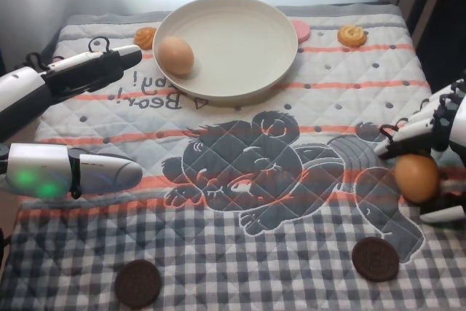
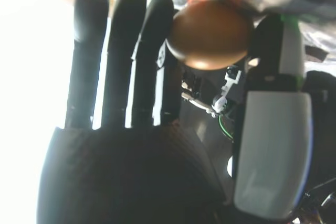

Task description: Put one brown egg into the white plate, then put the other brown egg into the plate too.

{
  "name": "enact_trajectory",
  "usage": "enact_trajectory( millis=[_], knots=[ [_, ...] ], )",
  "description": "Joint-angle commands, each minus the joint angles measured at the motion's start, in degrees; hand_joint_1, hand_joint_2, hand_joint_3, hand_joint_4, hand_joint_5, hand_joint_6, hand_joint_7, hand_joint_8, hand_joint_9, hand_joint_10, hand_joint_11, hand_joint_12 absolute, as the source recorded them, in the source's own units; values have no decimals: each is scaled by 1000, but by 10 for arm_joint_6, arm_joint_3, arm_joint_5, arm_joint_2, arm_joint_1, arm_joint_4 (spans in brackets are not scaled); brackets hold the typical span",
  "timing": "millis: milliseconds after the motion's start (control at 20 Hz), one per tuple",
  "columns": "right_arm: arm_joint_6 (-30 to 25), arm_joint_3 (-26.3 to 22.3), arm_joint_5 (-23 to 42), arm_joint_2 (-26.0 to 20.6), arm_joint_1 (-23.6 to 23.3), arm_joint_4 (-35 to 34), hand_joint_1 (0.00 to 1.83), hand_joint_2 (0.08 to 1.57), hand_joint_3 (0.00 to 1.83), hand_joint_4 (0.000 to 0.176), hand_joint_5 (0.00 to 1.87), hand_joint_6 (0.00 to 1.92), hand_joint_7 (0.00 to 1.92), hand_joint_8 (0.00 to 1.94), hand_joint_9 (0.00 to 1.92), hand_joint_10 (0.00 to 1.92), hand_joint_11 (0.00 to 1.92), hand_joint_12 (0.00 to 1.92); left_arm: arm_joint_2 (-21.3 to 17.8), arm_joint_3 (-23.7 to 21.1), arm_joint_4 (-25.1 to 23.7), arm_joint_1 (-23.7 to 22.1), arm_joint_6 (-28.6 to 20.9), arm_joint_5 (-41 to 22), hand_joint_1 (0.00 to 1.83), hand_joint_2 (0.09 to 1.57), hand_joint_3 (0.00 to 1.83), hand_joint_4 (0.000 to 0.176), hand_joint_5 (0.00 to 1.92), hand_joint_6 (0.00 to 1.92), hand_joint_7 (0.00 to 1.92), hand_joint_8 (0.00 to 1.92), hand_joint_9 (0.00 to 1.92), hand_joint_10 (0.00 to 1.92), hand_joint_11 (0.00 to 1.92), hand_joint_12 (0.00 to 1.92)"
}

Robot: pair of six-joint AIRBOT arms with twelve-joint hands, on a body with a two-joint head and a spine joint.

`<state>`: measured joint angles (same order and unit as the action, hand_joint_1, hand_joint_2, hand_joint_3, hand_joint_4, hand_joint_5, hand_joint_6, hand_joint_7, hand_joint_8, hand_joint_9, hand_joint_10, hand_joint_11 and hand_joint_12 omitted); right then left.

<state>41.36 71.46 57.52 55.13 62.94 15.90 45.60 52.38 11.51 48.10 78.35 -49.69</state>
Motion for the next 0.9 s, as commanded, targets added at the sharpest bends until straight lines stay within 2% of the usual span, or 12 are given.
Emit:
enact_trajectory(
  millis=[0, 100, 250, 350, 400, 450, 500, 550, 600, 650, 750, 850],
  knots=[
    [1, 4, 66, 4, -13, -21, 1232, 1119, 0, 0, 967, 873, 990, 1116, 950, 1052, 888, 1350, 1, 3, 3, -3, -4, -67, 688, 799, 4, 176, 204, 7, 249, 5, 232, 3, 0, 224],
    [1, 15, 70, 15, -34, -21, 1246, 1099, 0, 0, 1024, 765, 1026, 1075, 1007, 953, 900, 1244, 1, 3, 3, -3, -4, -66, 688, 799, 3, 176, 210, 8, 248, 3, 230, 2, 0, 221],
    [1, 56, 69, 56, -89, -21, 1228, 1110, 0, 0, 988, 860, 1005, 1063, 979, 753, 845, 1150, 2, 3, 5, -2, -4, -66, 682, 799, 2, 176, 222, 10, 260, 7, 241, 5, 0, 222],
    [1, 86, 58, 84, -127, -20, 1224, 1099, 1, 33, 1018, 931, 1014, 928, 976, 568, 739, 1132, 4, 4, 5, -2, -4, -65, 691, 806, 1, 176, 223, 2, 227, 3, 221, 2, 0, 145],
    [1, 109, 42, 106, -158, -13, 1345, 1073, 0, 0, 1047, 879, 1101, 694, 982, 1009, 787, 1175, 5, 4, 6, -2, -4, -66, 693, 809, 1, 176, 218, 1, 218, 1, 210, 1, 0, 116],
    [1, 122, 30, 119, -176, -8, 1271, 1071, 3, 0, 1135, 632, 1040, 988, 922, 1188, 803, 1468, 5, 4, 7, -2, -4, -69, 675, 817, 4, 176, 212, 0, 214, 0, 202, 0, 0, 111],
    [1, 153, -2, 147, -218, 9, 1262, 1081, 2, 0, 1123, 596, 1014, 1117, 943, 1369, 899, 1636, 5, 4, 10, -2, -8, -79, 681, 806, 0, 176, 224, 5, 223, 3, 212, 4, 0, 113],
    [1, 164, -13, 155, -229, 14, 1262, 1084, 1, 0, 1110, 603, 1018, 1133, 965, 1427, 948, 1663, 5, 4, 10, -2, -14, -82, 677, 805, 0, 176, 218, 2, 222, 3, 213, 5, 0, 113],
    [1, 194, -42, 180, -261, 26, 1259, 1069, 0, 0, 1083, 694, 1091, 969, 1014, 1175, 953, 1446, 5, 10, 4, -2, -38, -88, 657, 801, 0, 176, 217, 1, 233, 2, 223, 4, 0, 140],
    [1, 204, -50, 188, -270, 28, 1270, 1052, 0, 0, 1096, 670, 1158, 859, 1104, 1013, 1018, 1337, 5, 11, 1, -2, -44, -91, 644, 802, 0, 176, 206, 3, 239, 0, 228, 2, 0, 214],
    [1, 235, -75, 216, -296, 31, 1291, 1037, 0, 0, 1078, 675, 1239, 739, 1251, 933, 1120, 1375, 4, 13, -3, -3, -48, -99, 619, 803, 0, 176, 186, 1, 228, 0, 213, 0, 0, 189],
    [1, 262, -100, 243, -317, 35, 1298, 1029, 0, 0, 1106, 586, 1258, 745, 1325, 984, 1169, 1467, 5, 15, -7, -8, -48, -104, 624, 812, 1, 176, 182, 1, 235, 1, 221, 1, 0, 210]
  ],
)
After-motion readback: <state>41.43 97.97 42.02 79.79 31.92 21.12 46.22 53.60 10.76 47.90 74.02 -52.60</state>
